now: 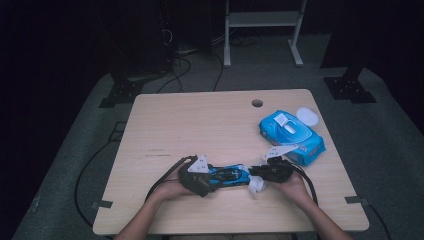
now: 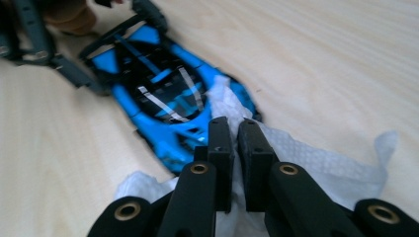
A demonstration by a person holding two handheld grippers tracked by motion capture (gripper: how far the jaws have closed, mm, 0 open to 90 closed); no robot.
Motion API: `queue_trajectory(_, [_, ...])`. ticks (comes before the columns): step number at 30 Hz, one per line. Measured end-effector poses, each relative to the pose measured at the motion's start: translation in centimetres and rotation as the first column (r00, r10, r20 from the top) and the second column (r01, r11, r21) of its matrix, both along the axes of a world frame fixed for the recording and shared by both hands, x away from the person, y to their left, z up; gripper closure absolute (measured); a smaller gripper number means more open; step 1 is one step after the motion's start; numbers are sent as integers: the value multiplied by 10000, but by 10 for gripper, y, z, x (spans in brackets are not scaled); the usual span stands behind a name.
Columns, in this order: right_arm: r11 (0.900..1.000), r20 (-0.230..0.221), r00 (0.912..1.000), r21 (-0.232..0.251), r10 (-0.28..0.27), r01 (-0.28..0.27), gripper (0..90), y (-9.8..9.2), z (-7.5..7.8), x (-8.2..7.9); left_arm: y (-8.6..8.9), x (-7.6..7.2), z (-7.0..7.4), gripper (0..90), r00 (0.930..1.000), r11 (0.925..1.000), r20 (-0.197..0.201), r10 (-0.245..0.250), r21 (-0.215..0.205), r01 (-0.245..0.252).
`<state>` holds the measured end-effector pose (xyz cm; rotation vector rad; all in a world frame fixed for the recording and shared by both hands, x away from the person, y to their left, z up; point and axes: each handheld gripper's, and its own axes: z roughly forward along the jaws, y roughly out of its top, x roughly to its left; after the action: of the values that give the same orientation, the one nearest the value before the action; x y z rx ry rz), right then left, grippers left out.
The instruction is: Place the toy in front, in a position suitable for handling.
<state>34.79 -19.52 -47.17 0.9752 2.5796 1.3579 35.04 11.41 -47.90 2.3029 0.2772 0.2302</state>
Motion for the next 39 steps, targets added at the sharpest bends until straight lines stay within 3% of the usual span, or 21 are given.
queue_trajectory(6, [9979, -84, 9984, 339, 562, -559, 847, 10, 3, -10, 0, 0, 0, 198, 10000, 10000, 25, 0, 1, 0])
queue_trajectory(9, [9965, -64, 9968, 253, 803, -801, 847, 16, 6, -9, 0, 0, 0, 198, 10000, 10000, 39, 0, 1, 0])
queue_trajectory(18, [9861, -34, 9864, 284, 1641, -1640, 847, 56, 10, -7, 1, 0, -1, 197, 10000, 10000, -3, 54, -39, -54])
queue_trajectory(24, [9738, 103, 9737, -63, 2275, -2274, 848, 86, 16, -4, -3, 0, -1, 198, 10000, 10000, -25, 74, -55, -75])
queue_trajectory(31, [9519, 38, 9519, 51, 3063, -3063, 848, 126, 18, -2, -2, -1, -1, 198, 10000, 9999, -25, 83, -72, -84])
queue_trajectory(33, [9531, 131, 9530, -94, 3027, -3026, 848, 131, 19, 1, -2, -1, -1, 198, 9999, 9999, -62, 106, -119, -107])
queue_trajectory(36, [9620, 325, 9618, -382, 2717, -2704, 851, 132, 19, 7, -2, 0, -1, 198, 10000, 9999, -49, 87, -80, -88])
queue_trajectory(39, [9629, 215, 9627, -175, 2696, -2693, 851, 130, 18, 12, -2, 0, -1, 197, 9999, 9999, -73, 121, -122, -122])
